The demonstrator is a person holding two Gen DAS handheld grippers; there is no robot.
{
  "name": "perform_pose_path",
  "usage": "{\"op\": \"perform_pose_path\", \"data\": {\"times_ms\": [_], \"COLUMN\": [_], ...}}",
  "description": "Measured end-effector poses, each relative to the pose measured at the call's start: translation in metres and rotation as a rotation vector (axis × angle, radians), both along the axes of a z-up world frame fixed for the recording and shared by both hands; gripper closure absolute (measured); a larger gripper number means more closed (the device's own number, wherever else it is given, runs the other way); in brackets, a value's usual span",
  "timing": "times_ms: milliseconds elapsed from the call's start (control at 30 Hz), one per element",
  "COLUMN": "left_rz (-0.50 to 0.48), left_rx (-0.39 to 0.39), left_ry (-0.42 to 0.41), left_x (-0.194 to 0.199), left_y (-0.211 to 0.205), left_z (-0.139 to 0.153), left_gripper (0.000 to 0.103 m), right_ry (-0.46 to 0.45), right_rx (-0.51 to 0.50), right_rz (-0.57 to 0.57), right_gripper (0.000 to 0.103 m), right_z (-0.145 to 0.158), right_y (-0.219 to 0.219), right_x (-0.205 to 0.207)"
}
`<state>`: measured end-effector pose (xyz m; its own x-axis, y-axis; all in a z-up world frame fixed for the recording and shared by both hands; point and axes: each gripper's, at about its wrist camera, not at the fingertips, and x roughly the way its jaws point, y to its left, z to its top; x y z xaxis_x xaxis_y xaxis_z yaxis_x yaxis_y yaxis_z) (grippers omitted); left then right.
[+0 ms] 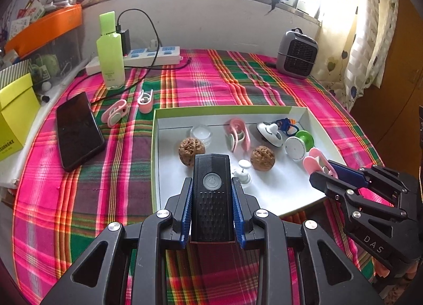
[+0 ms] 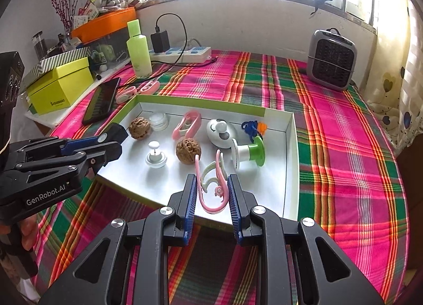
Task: Organize objects
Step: 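Carry the remote and pink clip over the box with both grippers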
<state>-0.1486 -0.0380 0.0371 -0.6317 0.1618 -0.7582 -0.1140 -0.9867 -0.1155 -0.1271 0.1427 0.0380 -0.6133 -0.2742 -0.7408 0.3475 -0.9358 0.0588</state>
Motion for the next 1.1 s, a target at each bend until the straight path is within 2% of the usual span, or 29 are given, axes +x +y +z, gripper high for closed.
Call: {"op": "perform_pose_path", "data": {"times_ms": [367, 1100], "left_rz": [0.001, -0.011], "left_rx": [-0.013, -0.010], "left_ry": [-0.036, -0.067], "left_x": [-0.021, -0.031], "left_y": [0.002, 0.005], "left_z": [-0.011, -0.024], "left_gripper": [0.078, 0.078], "right_ry": [-0.056, -0.092], "right_rx": [-0.004, 0.001], "right_rz": [0.008, 0.019], "right_gripper": [0.078, 0.078], "right_z": [-0.014, -0.024], "right_y": [-0.004, -0.007], "right_x": [-0.022, -0.032]}}
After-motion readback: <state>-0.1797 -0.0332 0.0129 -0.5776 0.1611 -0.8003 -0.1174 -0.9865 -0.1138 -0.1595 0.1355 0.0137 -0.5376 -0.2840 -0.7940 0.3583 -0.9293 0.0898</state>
